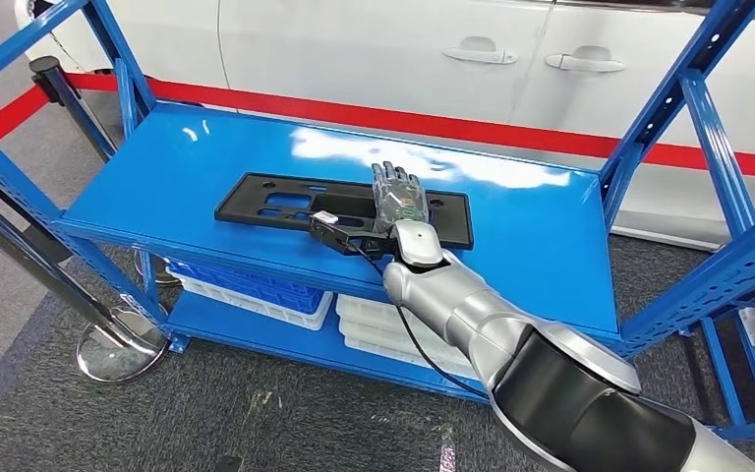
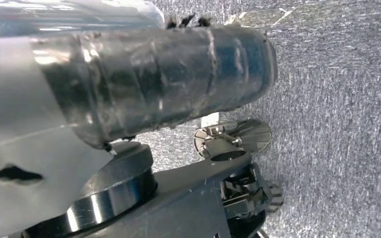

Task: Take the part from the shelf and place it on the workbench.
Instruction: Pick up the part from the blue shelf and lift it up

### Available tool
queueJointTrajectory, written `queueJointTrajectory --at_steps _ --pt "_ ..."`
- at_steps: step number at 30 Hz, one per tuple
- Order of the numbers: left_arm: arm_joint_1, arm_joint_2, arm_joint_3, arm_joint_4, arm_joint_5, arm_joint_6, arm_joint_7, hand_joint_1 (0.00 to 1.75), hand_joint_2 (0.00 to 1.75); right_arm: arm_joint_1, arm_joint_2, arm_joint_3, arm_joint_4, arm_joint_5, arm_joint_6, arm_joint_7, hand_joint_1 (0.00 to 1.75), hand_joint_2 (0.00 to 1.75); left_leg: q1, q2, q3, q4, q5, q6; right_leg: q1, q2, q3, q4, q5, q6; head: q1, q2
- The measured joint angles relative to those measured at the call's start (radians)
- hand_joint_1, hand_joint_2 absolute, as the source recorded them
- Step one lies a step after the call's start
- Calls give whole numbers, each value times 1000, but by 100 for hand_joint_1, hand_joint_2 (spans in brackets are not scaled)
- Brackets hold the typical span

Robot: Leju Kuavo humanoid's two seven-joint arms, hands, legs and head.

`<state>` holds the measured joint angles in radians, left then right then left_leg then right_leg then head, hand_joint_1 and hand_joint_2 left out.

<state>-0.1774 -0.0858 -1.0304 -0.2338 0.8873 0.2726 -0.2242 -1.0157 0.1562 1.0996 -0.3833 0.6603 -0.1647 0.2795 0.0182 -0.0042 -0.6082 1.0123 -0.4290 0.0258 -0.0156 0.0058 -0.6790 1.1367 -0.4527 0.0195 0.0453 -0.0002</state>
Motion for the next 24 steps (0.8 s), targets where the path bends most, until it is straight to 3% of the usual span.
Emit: queueJointTrajectory --at_steps 2,6,8,10,12,13,15,17,19,21,22,24 --pt "-2 -3 0 0 0 1 1 0 0 -1 -1 0 2 6 28 0 0 175 -3 -1 -4 9 -5 -12 1 0 44 -89 25 -5 -2 0" --pt "-3 -7 0 0 0 3 2 0 0 2 -4 0 9 8 61 1 0 175 -1 -1 -12 15 -10 -34 3 2 52 -109 32 -30 -4 0" --pt "-5 -8 0 0 0 4 2 0 0 2 -4 0 11 8 72 -1 0 175 0 0 -42 84 -52 -42 -1 2 54 -115 37 -41 -7 0" --pt "-6 -9 0 0 0 4 2 0 0 5 -4 1 13 8 90 -7 0 175 0 0 -99 209 -108 -46 1 2 54 -116 37 -46 -9 0" --pt "-5 -9 0 0 0 5 2 0 0 13 -5 2 17 7 110 -13 0 175 0 0 -133 275 -118 -45 5 3 55 -115 37 -47 -9 0" --pt "-5 -9 0 0 0 6 3 0 0 17 -5 2 19 6 119 -15 0 175 -1 0 -124 253 -96 -41 7 3 55 -115 37 -47 -9 0" --pt "-5 -9 0 0 0 10 4 0 0 22 -6 2 22 5 130 -16 0 175 -4 0 -65 129 -34 -28 8 5 55 -114 37 -47 -9 0" --pt "-7 -10 0 0 -1 13 4 0 0 23 -7 2 24 4 132 -16 1 175 -12 0 -12 26 -5 -17 11 6 52 -112 37 -43 -8 0" --pt "-7 -10 0 0 -2 14 4 0 0 27 -8 2 27 4 131 -16 88 175 -17 0 0 3 -4 -13 12 6 51 -114 39 -34 -8 0" --pt "-6 -11 0 0 -3 14 4 0 0 32 -10 2 29 4 131 -16 174 175 -12 0 3 -6 3 -5 13 5 49 -112 35 -24 -7 0" --pt "-6 -12 0 0 -4 14 4 0 0 32 -10 2 30 5 130 -16 175 175 -8 1 4 -12 8 0 13 5 40 -94 20 -19 -5 0" --pt "-7 -13 0 0 -7 14 4 0 0 34 -13 2 32 5 129 -18 175 175 -5 3 5 -18 13 7 11 3 -3 4 -37 -11 -2 0"
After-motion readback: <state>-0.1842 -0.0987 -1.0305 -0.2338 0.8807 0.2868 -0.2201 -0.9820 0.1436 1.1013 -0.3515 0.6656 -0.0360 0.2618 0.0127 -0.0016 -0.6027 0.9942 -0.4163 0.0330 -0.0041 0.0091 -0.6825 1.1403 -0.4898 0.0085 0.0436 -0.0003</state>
